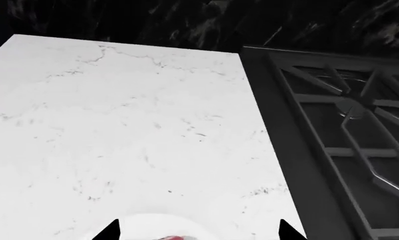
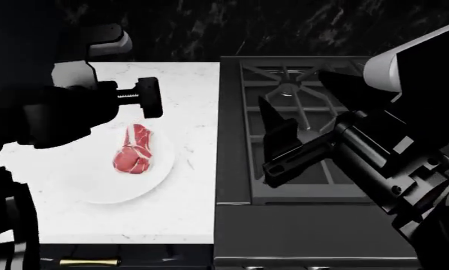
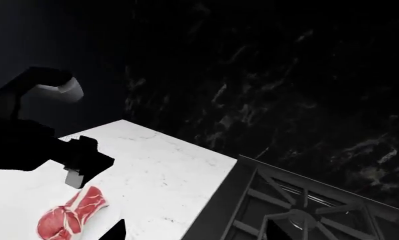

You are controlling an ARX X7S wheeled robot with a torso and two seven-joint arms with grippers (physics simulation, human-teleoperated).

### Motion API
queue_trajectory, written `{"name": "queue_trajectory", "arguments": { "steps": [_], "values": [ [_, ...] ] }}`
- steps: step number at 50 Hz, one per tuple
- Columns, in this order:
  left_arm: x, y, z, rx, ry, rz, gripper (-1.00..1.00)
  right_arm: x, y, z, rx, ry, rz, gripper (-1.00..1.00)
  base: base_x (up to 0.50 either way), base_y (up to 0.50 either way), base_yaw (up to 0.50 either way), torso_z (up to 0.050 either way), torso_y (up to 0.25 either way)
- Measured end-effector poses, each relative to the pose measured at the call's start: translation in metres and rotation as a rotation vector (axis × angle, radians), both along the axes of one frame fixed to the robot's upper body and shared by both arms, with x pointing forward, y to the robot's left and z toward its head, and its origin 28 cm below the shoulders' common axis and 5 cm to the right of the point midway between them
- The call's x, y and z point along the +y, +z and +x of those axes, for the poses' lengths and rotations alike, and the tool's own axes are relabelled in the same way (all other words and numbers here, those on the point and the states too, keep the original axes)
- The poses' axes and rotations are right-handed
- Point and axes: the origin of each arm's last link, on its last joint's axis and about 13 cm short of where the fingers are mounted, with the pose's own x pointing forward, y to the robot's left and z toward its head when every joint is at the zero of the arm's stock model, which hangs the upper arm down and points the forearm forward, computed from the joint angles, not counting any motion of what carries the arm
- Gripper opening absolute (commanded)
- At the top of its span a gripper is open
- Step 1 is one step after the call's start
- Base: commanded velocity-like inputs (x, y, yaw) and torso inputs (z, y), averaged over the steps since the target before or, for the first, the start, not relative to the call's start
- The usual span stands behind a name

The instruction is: Frozen meat rests on a plate on the counter. Retrieve the meat and place it in a pot on a burner. Then turn the burner on.

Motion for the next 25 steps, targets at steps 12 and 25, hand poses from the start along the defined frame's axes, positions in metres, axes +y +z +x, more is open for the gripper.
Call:
{"name": "queue_trajectory", "arguments": {
  "steps": [12, 25],
  "values": [
    [0.006, -0.010, 0.028, 0.141, 0.040, 0.009, 1.00, -0.001, -0.001, 0.009, 0.001, 0.011, 0.002, 1.00, 0.00, 0.00, 0.00, 0.000, 0.000],
    [0.011, -0.028, 0.036, 0.228, 0.060, 0.017, 1.00, 0.000, 0.001, 0.013, -0.009, 0.014, -0.005, 1.00, 0.00, 0.00, 0.00, 0.000, 0.000]
  ]
}}
